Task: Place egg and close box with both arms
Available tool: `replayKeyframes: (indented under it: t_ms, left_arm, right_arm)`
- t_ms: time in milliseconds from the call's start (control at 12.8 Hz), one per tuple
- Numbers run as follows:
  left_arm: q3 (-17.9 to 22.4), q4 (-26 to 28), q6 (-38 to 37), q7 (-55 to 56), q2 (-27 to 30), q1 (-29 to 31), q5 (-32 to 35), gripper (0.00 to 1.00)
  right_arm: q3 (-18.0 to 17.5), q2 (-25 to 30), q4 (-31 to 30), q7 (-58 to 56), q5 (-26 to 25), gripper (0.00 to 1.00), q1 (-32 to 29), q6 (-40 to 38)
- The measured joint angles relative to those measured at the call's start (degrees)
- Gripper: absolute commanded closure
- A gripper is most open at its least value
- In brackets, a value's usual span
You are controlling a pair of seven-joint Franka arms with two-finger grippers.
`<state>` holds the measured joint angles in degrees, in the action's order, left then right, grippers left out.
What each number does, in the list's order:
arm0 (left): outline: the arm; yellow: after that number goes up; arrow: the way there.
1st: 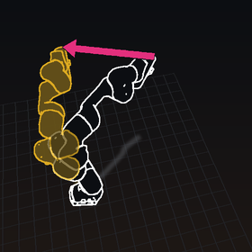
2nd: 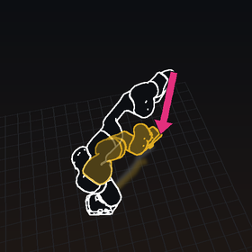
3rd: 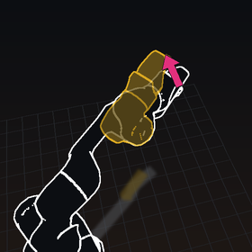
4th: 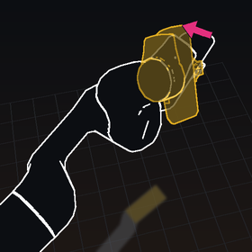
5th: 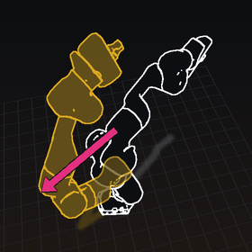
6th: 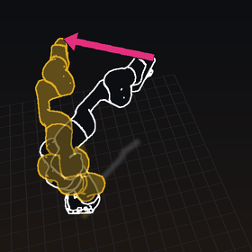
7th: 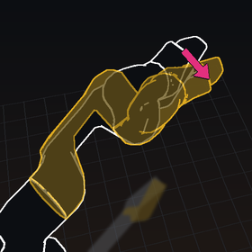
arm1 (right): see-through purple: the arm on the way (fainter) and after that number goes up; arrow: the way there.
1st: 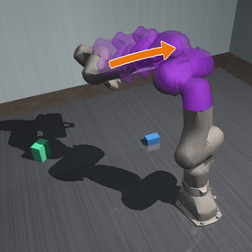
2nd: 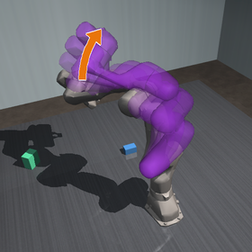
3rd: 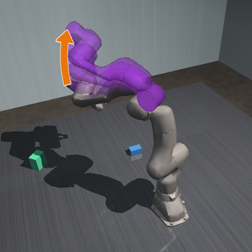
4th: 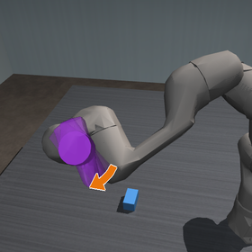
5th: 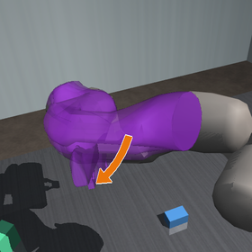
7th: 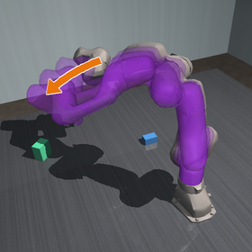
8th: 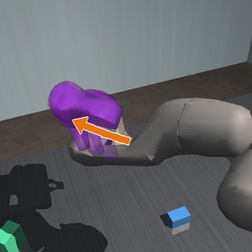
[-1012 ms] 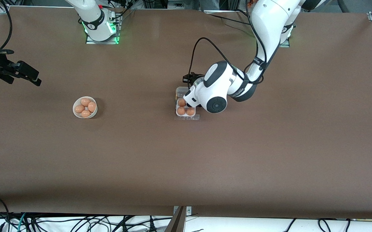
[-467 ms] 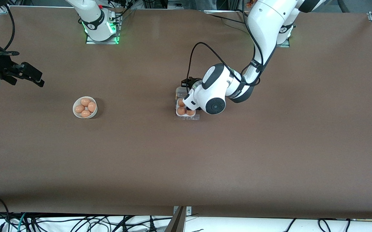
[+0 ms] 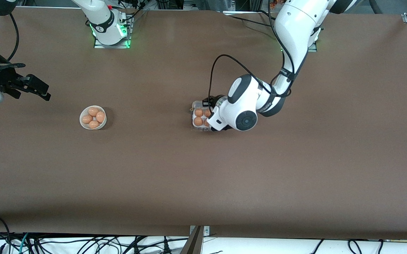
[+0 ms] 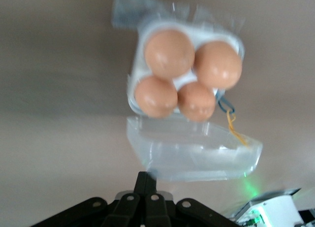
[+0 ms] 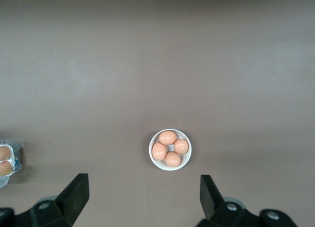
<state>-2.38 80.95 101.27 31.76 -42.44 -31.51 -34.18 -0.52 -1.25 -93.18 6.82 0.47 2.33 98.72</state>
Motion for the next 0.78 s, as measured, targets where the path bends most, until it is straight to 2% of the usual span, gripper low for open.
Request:
replayKeyframes:
  t_ms: [156, 234, 311, 389, 467, 623, 779]
  left_arm:
    - [2.8, -1.7, -1.5, 0.1, 0.1, 0.1, 0.0, 0.93]
    - [4.3, -3.0, -3.4, 0.1, 0.3, 0.2, 0.0, 0.88]
    - [5.8, -4.8, -6.1, 0.2, 0.5, 0.5, 0.0, 0.73]
    - [7.1, -6.8, -8.7, 0.3, 0.8, 1.3, 0.0, 0.63]
    - [8.6, -9.0, -10.9, 0.4, 1.0, 2.3, 0.3, 0.39]
    - [12.1, -13.1, -13.6, -0.3, 1.9, 4.7, 3.5, 0.2]
    - [13.5, -15.5, -14.7, -6.1, 3.8, 8.2, 9.2, 0.07]
  right_arm:
    - [0.0, 0.0, 0.0, 0.0, 0.0, 0.0, 0.0, 0.0]
    - [0.0, 0.0, 0.0, 0.0, 0.0, 0.0, 0.0, 0.0]
    - [0.0, 0.0, 0.0, 0.0, 0.0, 0.0, 0.0, 0.0]
    - [0.0, 0.0, 0.0, 0.0, 0.0, 0.0, 0.0, 0.0]
    - [0.0, 0.0, 0.0, 0.0, 0.0, 0.0, 0.0, 0.0]
    - [0.0, 0.0, 0.0, 0.0, 0.0, 0.0, 0.0, 0.0]
    - [0.0, 0.0, 0.0, 0.0, 0.0, 0.0, 0.0, 0.0]
